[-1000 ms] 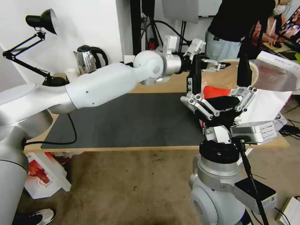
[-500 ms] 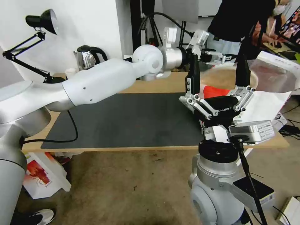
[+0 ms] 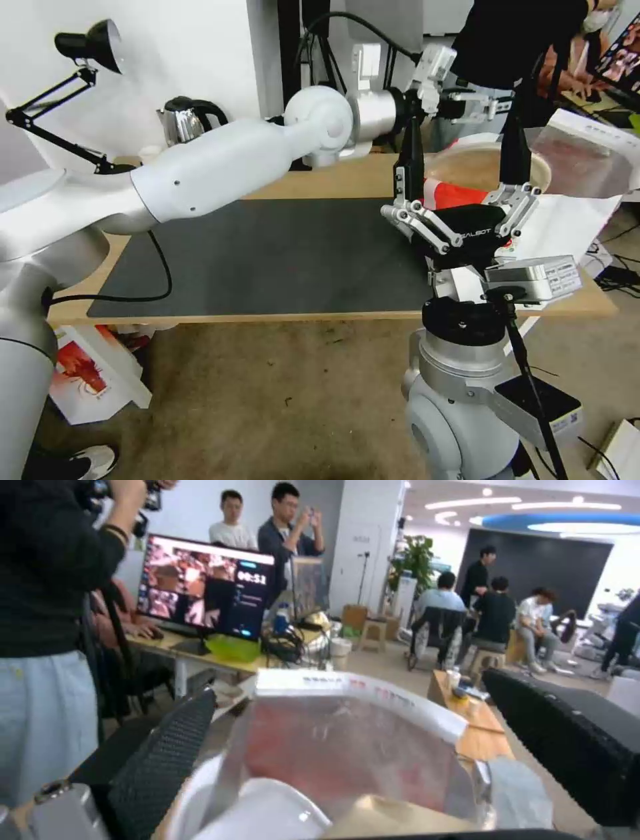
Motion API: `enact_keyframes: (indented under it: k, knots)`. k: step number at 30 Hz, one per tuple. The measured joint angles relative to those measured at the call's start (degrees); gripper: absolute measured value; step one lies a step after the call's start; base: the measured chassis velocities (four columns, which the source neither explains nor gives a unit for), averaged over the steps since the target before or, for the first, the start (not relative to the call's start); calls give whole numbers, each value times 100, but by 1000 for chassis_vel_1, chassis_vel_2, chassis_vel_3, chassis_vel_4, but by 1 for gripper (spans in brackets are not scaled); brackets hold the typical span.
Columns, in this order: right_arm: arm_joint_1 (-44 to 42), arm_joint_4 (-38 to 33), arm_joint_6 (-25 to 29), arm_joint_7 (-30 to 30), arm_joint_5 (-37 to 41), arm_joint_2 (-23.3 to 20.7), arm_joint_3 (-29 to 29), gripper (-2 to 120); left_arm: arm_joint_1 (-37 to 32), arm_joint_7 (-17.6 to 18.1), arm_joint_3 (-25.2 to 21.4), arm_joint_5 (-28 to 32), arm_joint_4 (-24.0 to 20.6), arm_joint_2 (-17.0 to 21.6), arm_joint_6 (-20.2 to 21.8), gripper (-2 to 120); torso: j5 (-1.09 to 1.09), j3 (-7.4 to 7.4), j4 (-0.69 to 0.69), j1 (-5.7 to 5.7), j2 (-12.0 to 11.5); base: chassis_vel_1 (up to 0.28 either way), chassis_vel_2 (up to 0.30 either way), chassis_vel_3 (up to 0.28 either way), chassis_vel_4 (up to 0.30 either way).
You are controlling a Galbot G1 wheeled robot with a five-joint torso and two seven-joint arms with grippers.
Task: Pick up the trash from the table and place it into the takeout bag.
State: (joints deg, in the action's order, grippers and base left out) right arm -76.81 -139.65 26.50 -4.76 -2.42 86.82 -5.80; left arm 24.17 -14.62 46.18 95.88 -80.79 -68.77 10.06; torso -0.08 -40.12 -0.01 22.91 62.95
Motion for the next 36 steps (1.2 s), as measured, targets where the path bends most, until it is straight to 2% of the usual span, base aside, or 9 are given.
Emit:
enact_keyframes:
  k: [10,18,19,25,29,32,33,35,36]
  knots:
    - [3,3,-19,0,0,-3,-5,100,3,-15,-541,-208,149,256,-27,100,0,0,0,0,0,0,0,0,0]
    - [-7,28,-28,0,0,-17,-79,100,-587,-152,-1110,-889,-296,1274,-124,100,-4,0,2,0,0,0,0,0,0]
    - [-7,28,-28,0,0,-17,-79,100,-587,-152,-1110,-889,-296,1274,-124,100,-4,0,2,0,0,0,0,0,0]
    - [9,102,-34,0,-15,-31,-96,100,-971,-480,-1877,-1144,-461,2218,-152,100,-4,0,0,0,0,0,0,0,0]
    - [13,123,-34,0,-21,-46,-98,100,-1069,-567,-2174,-1133,-470,2546,-155,100,-4,0,2,0,0,0,0,0,0]
    - [38,127,-34,0,-15,-60,-167,100,-1596,-603,-2920,-1141,-786,2979,-172,100,2,1,-1,0,1,0,0,0,0]
    - [38,127,-34,0,-15,-60,-167,100,-1596,-603,-2920,-1141,-786,2979,-172,100,2,1,-1,0,1,0,0,0,0]
    - [65,127,-41,-2,-11,-63,-210,100,-2396,-599,-3672,-1399,-1140,3281,-266,100,-4,0,-1,-1,0,0,0,0,0]
    - [65,127,-41,-2,-11,-63,-210,100,-2396,-599,-3672,-1399,-1140,3281,-266,100,-4,0,-1,-1,0,0,0,0,0]
